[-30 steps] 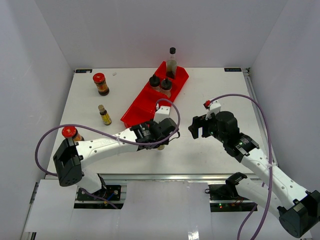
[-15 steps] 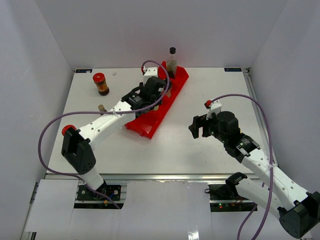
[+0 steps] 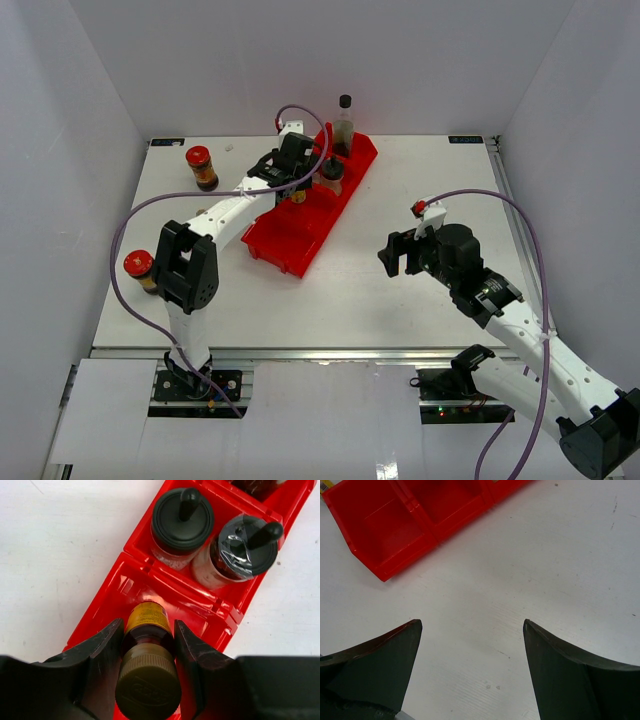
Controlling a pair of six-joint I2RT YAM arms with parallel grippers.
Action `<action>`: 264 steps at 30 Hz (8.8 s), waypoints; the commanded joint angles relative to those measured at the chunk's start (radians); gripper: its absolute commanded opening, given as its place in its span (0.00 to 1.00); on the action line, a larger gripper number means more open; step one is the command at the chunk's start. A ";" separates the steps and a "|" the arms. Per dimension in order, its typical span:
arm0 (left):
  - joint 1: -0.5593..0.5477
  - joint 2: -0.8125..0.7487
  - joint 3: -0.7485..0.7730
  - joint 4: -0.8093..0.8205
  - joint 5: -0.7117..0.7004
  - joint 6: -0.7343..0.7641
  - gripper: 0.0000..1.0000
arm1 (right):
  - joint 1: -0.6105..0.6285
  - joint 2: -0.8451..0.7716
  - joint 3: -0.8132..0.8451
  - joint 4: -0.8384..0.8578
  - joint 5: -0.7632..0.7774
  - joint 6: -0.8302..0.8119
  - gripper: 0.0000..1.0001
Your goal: Organize the condiment bottles
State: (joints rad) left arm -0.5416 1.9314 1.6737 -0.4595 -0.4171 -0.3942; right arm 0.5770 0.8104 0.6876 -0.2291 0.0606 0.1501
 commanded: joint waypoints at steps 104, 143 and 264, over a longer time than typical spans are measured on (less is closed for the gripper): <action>0.431 -0.368 -0.519 -0.128 0.023 -0.140 0.18 | 0.000 -0.046 -0.017 0.039 -0.024 -0.011 0.88; -0.072 -0.383 -0.068 -0.240 0.123 0.053 0.00 | 0.000 -0.044 -0.022 0.046 -0.002 -0.011 0.88; 0.578 0.292 0.416 -0.169 0.109 0.071 0.94 | 0.000 -0.055 0.012 0.053 -0.022 -0.032 0.89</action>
State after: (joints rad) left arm 0.0200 2.2032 2.0466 -0.6765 -0.2958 -0.3604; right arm 0.5770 0.7635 0.6582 -0.2282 0.0414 0.1275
